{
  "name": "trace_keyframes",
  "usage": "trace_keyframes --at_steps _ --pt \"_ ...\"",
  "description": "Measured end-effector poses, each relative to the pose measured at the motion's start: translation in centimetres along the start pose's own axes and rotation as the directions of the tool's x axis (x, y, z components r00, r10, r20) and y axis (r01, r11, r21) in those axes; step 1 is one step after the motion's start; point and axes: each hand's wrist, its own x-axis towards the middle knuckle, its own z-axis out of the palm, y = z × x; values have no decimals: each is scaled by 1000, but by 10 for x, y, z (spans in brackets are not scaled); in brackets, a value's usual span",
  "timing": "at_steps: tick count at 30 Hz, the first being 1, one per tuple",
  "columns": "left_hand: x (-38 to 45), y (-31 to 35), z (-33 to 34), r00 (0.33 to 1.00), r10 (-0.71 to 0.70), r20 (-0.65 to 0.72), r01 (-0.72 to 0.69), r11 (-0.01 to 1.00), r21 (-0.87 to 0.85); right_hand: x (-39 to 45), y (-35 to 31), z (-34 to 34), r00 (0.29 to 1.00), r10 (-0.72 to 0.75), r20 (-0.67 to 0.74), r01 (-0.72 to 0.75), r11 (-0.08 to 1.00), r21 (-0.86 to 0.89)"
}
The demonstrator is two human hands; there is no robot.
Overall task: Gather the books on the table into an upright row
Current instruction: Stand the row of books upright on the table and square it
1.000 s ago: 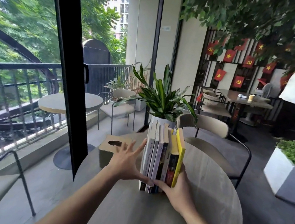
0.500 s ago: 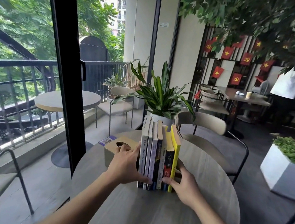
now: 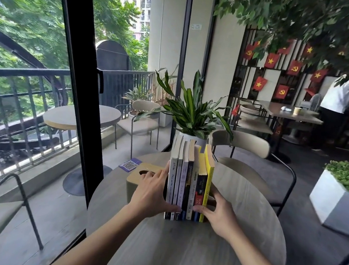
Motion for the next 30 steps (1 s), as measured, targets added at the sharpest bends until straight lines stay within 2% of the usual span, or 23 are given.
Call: trace_keyframes --at_steps 14,30 --pt "11 -4 4 1000 8 -3 -9 992 -128 4 -6 1 1000 15 -7 -15 1000 -15" --pt "13 -4 5 1000 8 -3 -9 989 -149 2 -11 -4 997 68 32 -66 996 -61"
